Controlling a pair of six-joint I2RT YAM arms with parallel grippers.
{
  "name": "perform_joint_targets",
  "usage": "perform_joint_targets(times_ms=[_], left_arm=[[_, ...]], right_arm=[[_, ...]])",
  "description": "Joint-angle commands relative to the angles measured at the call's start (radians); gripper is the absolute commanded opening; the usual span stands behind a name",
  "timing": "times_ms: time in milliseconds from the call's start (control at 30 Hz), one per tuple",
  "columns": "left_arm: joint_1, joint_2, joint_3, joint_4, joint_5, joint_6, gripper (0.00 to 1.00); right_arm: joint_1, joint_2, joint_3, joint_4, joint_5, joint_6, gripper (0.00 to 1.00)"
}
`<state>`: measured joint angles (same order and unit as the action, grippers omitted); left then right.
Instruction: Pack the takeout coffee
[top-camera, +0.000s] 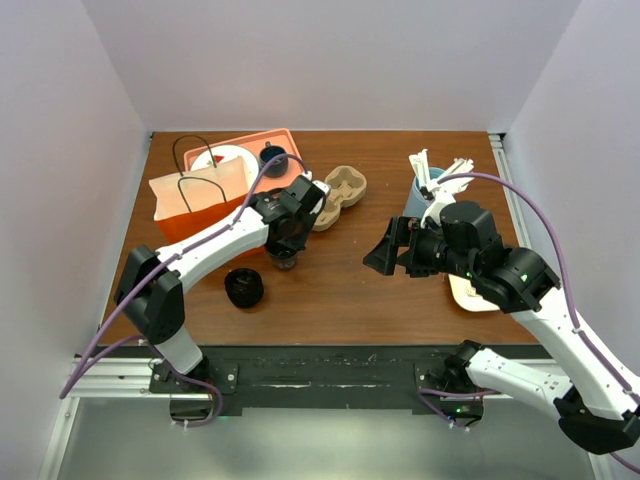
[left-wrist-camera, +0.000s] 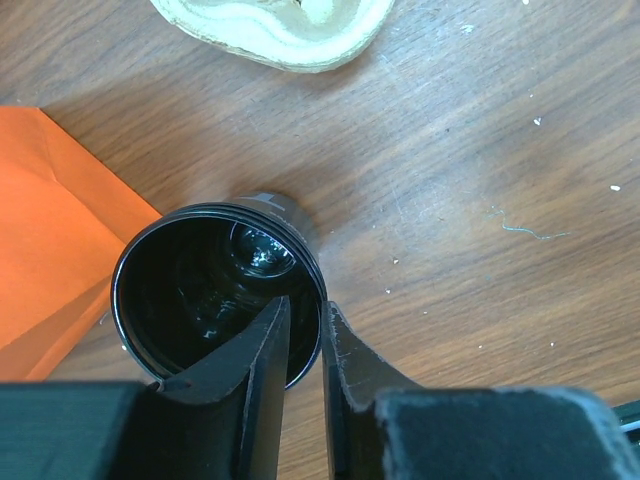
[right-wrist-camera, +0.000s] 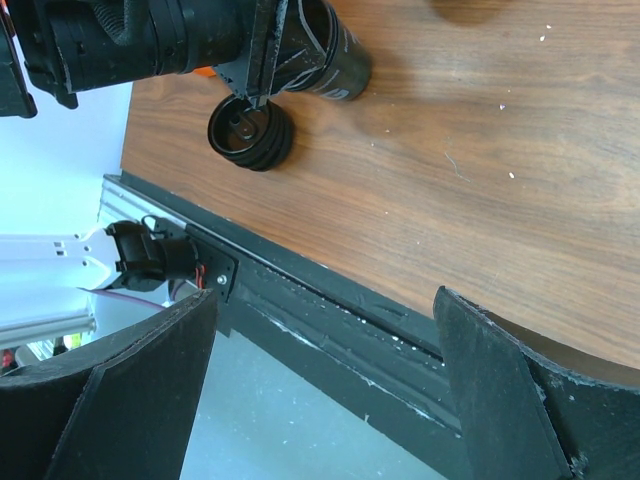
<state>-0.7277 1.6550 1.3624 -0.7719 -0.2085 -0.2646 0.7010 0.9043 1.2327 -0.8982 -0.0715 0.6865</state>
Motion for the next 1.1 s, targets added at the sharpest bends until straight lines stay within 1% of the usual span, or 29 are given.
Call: perform_joint_targets(times_ms=[0, 300, 333, 367, 467, 533, 633, 700, 800, 833, 900, 933, 967, 1033, 1067], left_arm=[[0.008, 0.008, 0.000, 0.028, 0.017, 0.028, 0.22], [0.008, 0.019, -0.017, 0.039, 0.029, 0.025, 0.17], [0.008, 0.019, -0.017, 0.039, 0.031, 0.024, 0.15], [0.010, 0.017, -0.017, 0.040, 0.031, 0.025, 0.10], [0.010, 0.009, -0.013, 0.045, 0.037, 0.021, 0.00], [0.010, 0.003, -0.005, 0.037, 0.050, 0.019, 0.00], [0.010, -0.021, 0.015, 0.025, 0.107, -0.002, 0.00], [0.008, -0.046, 0.011, 0.039, 0.159, -0.025, 0.00], [0.008, -0.116, -0.041, 0.095, 0.256, -0.054, 0.00], [0.010, -0.154, -0.080, 0.114, 0.276, -0.064, 0.00], [0.010, -0.190, -0.129, 0.172, 0.328, -0.085, 0.00], [0.010, -0.220, -0.175, 0.190, 0.342, -0.088, 0.00], [0.010, -0.236, -0.198, 0.206, 0.371, -0.094, 0.00], [0.010, -0.283, -0.265, 0.261, 0.402, -0.097, 0.00], [0.010, -0.300, -0.285, 0.279, 0.421, -0.104, 0.00]], right_arm=[[-0.001, 0.004, -0.002, 0.015, -0.014, -0.019, 0.93], [0.000, 0.016, 0.004, 0.010, -0.005, -0.027, 0.93], [-0.001, 0.019, 0.005, 0.010, -0.007, -0.027, 0.93], [0.000, 0.019, 0.005, 0.012, -0.008, -0.030, 0.93], [-0.001, 0.024, 0.002, 0.018, -0.008, -0.031, 0.93], [0.000, 0.025, -0.004, 0.021, -0.010, -0.031, 0.93], [0.000, 0.019, -0.033, 0.036, 0.004, -0.015, 0.93], [0.000, 0.008, -0.059, 0.067, 0.022, 0.037, 0.93], [-0.001, -0.008, -0.137, 0.165, 0.051, 0.097, 0.93], [0.000, -0.005, -0.174, 0.188, 0.062, 0.120, 0.93], [-0.001, 0.021, -0.206, 0.270, 0.070, 0.142, 0.89], [-0.001, 0.031, -0.237, 0.301, 0.068, 0.159, 0.82], [-0.001, 0.044, -0.251, 0.361, 0.055, 0.166, 0.79], [-0.003, 0.091, -0.285, 0.419, 0.033, 0.191, 0.74], [-0.006, 0.111, -0.294, 0.474, 0.003, 0.199, 0.72]])
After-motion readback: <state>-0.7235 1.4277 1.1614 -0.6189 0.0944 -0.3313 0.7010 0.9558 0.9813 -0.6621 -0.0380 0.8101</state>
